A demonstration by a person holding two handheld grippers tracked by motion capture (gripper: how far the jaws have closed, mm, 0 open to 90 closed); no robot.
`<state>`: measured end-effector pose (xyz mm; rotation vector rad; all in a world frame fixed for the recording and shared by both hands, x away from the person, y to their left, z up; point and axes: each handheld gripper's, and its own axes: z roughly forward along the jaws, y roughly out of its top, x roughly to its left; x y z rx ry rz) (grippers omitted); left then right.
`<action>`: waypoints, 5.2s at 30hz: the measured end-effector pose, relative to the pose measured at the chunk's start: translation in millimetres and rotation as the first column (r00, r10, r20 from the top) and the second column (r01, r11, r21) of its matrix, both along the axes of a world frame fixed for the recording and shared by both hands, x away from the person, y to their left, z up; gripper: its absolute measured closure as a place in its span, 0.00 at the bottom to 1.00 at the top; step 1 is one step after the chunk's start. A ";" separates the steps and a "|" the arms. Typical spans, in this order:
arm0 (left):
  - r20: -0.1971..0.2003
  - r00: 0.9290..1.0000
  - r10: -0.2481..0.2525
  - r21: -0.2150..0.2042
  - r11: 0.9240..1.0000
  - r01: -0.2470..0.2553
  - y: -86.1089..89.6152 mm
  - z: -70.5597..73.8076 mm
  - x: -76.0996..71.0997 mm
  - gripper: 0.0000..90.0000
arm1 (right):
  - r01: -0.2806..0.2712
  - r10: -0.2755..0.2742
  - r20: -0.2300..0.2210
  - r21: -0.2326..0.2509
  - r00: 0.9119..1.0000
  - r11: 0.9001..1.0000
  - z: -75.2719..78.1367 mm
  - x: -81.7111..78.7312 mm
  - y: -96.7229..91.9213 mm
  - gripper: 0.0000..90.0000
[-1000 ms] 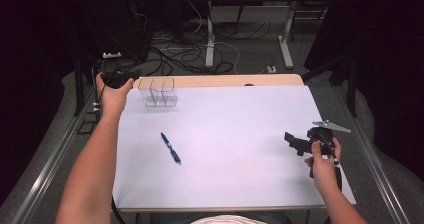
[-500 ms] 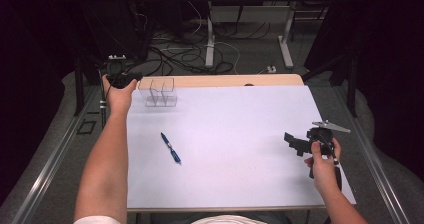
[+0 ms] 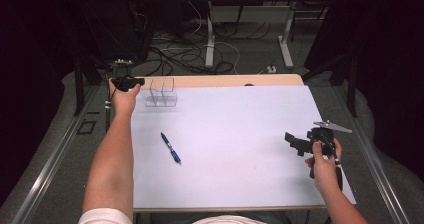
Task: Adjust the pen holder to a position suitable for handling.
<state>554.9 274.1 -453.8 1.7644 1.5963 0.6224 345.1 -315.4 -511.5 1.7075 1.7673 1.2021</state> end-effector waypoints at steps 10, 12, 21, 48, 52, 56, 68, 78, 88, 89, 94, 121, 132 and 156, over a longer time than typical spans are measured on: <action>-0.025 0.999 0.026 0.000 1.000 -0.026 6.1 -6.0 2.1 0.74 | 0.004 -0.004 0.010 0.016 1.000 1.000 -0.1 -0.4 1.5 0.09; -0.031 0.999 0.026 0.006 1.000 -0.026 7.8 -7.0 2.4 0.74 | -0.008 0.008 0.000 0.022 1.000 1.000 0.5 -0.6 1.1 0.09; -0.055 0.998 0.027 0.020 0.999 -0.026 7.6 -11.9 5.5 0.74 | -0.002 0.002 0.006 0.030 1.000 1.000 -0.2 -0.8 0.6 0.09; -0.106 0.992 0.072 0.068 0.996 -0.065 -4.2 -19.2 2.0 0.98 | -0.033 0.034 -0.012 0.022 0.999 0.999 -1.5 -0.3 2.1 0.10; -0.120 0.989 0.082 0.064 0.995 -0.075 -4.2 -16.9 0.5 0.98 | -0.028 0.029 -0.006 0.023 1.000 0.999 -2.6 0.1 2.3 0.10; -0.126 0.989 0.081 0.060 0.995 -0.074 -7.8 -14.3 -0.9 0.98 | -0.031 0.031 -0.007 0.023 0.999 0.999 -3.0 0.3 2.4 0.10; -0.159 0.984 0.077 0.024 0.997 -0.074 -30.5 -14.7 -17.5 0.99 | -0.030 0.030 -0.014 0.022 0.999 0.999 -3.2 0.6 4.7 0.10; -0.187 0.979 0.077 0.002 0.997 -0.078 -42.8 -12.8 -35.2 0.98 | -0.042 0.042 -0.009 0.011 0.999 0.999 -3.1 0.8 7.4 0.10; -0.211 0.975 0.070 -0.016 0.997 -0.075 -57.9 -11.4 -51.0 0.99 | -0.050 0.051 -0.014 0.009 0.999 0.999 -4.3 1.7 9.6 0.10; -0.218 0.974 0.064 -0.011 0.998 -0.068 -60.5 -10.8 -52.5 0.98 | -0.061 0.061 -0.014 0.008 0.998 0.998 -4.2 1.8 9.2 0.10; -0.232 0.972 0.044 -0.030 0.998 -0.052 -74.6 -10.2 -62.3 0.98 | -0.065 0.065 -0.012 0.014 0.998 0.998 -3.9 1.9 10.3 0.10; -0.274 0.962 0.016 -0.124 0.991 -0.052 -108.7 -9.6 -82.5 0.95 | -0.061 0.061 -0.008 0.021 0.998 0.998 -2.6 1.2 9.8 0.10; -0.145 0.988 -0.053 -0.192 0.981 0.025 -96.0 -14.0 -90.9 0.76 | -0.059 0.059 -0.008 0.018 0.998 0.998 -2.7 1.0 10.1 0.10; 0.104 0.985 -0.138 -0.229 0.960 0.159 -58.4 -10.3 -130.6 0.33 | -0.060 0.060 -0.008 0.009 0.998 0.998 -2.6 0.6 11.4 0.10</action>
